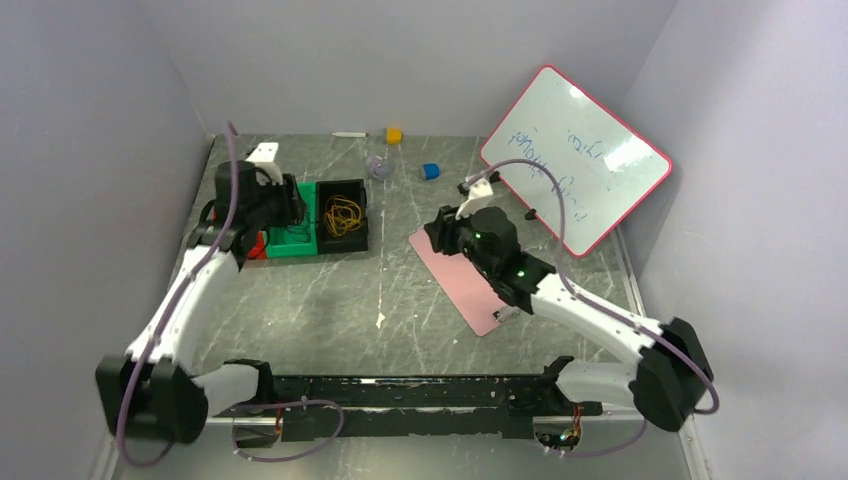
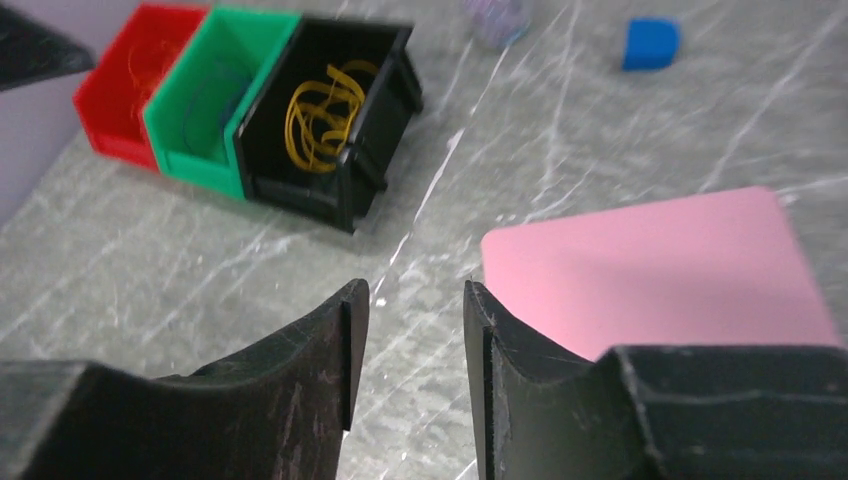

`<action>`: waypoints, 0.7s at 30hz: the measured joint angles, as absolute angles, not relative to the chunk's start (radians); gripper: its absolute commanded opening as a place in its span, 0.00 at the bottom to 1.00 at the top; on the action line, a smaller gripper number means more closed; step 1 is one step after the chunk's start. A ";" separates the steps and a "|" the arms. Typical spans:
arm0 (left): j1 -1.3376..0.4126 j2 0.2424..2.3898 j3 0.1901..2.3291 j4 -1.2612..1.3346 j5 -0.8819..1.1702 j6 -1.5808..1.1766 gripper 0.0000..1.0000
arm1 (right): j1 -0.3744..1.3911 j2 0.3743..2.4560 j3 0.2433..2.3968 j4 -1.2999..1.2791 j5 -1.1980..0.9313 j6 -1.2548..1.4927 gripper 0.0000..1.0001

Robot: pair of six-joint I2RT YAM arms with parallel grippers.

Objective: Untangle the cables

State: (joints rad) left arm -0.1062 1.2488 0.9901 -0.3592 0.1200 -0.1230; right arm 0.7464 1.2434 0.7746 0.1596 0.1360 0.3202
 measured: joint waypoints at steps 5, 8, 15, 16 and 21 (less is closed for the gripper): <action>-0.106 0.981 0.932 -0.294 0.091 -0.187 0.64 | 0.745 1.078 0.784 0.130 0.274 0.281 0.63; -0.106 0.847 0.889 -0.284 0.046 -0.220 0.80 | 0.745 0.989 0.793 0.102 0.349 0.264 0.81; -0.106 0.591 0.743 -0.313 -0.084 -0.325 0.96 | 0.745 0.790 0.775 -0.017 0.511 0.260 1.00; -0.106 0.561 0.726 -0.325 -0.103 -0.342 0.97 | 0.745 0.758 0.757 -0.036 0.531 0.267 1.00; -0.106 0.461 0.682 -0.397 -0.178 -0.397 0.98 | 0.745 0.609 0.602 -0.139 0.590 0.321 1.00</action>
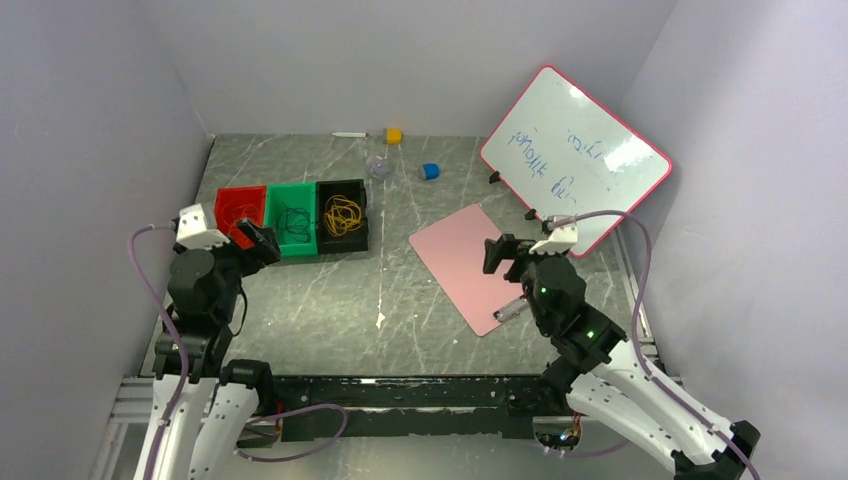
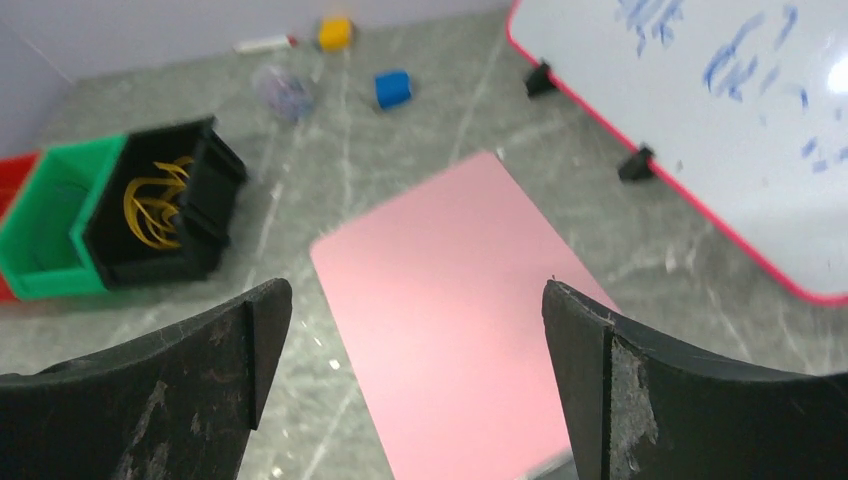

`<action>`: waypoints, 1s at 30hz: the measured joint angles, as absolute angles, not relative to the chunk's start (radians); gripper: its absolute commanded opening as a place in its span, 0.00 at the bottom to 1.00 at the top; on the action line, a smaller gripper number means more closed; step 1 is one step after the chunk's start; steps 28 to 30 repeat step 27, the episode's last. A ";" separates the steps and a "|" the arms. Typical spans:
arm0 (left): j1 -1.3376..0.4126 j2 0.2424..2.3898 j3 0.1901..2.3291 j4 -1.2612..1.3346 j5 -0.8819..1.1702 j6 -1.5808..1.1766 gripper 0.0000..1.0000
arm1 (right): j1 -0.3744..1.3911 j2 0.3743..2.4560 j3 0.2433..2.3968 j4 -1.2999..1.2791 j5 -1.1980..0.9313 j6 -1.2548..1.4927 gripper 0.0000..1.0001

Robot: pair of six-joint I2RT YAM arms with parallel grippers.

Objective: Untangle the cables

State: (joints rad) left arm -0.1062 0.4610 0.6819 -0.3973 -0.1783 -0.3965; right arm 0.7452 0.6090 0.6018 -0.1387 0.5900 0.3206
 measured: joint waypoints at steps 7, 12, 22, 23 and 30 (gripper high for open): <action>-0.106 0.440 0.682 -0.461 -0.242 -0.426 0.98 | 0.745 0.601 0.556 -0.255 0.633 0.413 1.00; -0.106 0.442 0.682 -0.479 -0.251 -0.436 0.98 | 0.744 0.683 0.603 -0.291 0.670 0.443 1.00; -0.106 0.459 0.682 -0.489 -0.260 -0.436 0.98 | 0.743 0.703 0.608 -0.285 0.639 0.420 1.00; -0.106 0.461 0.682 -0.490 -0.262 -0.436 0.98 | 0.743 0.702 0.608 -0.280 0.638 0.417 1.00; -0.106 0.468 0.682 -0.494 -0.267 -0.436 0.98 | 0.743 0.714 0.612 -0.274 0.645 0.415 1.00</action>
